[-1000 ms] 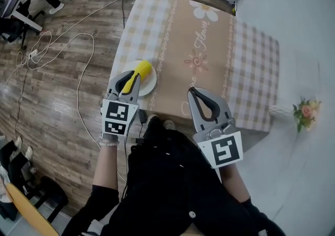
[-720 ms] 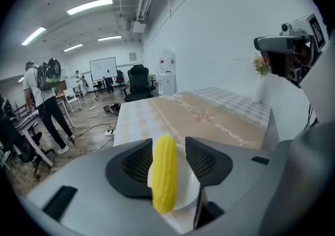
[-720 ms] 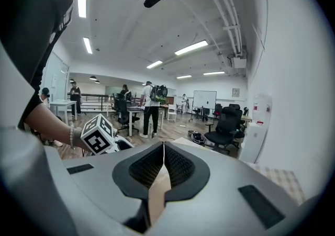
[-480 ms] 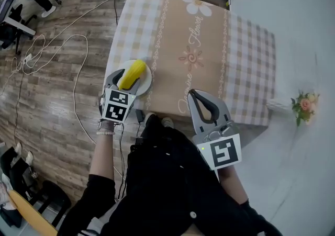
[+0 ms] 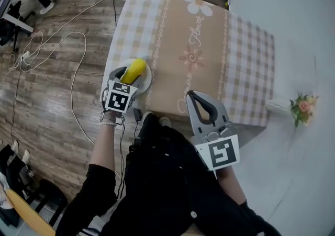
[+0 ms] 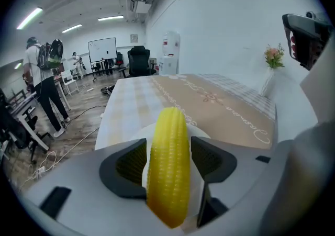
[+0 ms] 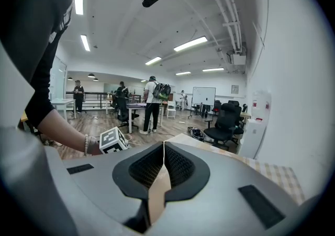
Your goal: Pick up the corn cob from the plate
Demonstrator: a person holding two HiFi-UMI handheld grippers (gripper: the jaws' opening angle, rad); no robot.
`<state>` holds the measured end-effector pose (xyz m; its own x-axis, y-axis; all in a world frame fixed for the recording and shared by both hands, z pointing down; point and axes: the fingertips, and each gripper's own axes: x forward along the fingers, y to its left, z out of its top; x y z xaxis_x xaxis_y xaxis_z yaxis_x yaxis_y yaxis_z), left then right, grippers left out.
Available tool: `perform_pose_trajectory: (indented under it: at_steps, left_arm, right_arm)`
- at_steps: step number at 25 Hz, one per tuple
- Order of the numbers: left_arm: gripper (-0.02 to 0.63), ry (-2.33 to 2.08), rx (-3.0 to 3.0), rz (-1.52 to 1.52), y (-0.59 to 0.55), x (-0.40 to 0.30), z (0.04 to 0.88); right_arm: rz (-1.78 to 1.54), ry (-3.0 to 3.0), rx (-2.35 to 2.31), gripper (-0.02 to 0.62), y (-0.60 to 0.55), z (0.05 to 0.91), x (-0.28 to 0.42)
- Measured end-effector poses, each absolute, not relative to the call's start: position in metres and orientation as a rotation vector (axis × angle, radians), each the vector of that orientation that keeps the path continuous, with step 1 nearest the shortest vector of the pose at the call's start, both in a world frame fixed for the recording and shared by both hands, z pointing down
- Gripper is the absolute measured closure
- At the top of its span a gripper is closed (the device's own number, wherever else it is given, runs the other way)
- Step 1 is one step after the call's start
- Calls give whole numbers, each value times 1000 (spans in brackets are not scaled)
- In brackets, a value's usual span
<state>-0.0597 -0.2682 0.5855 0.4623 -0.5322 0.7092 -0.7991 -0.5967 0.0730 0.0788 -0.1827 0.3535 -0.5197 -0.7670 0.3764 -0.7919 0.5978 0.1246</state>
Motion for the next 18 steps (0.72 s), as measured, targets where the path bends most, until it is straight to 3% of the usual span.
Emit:
perform_pose_trajectory:
  at_steps: [18]
  left_arm:
    - [347,-1134,2295,979,-269,-62,613]
  right_arm:
    - [87,-2440,1230,552,-183,356,70]
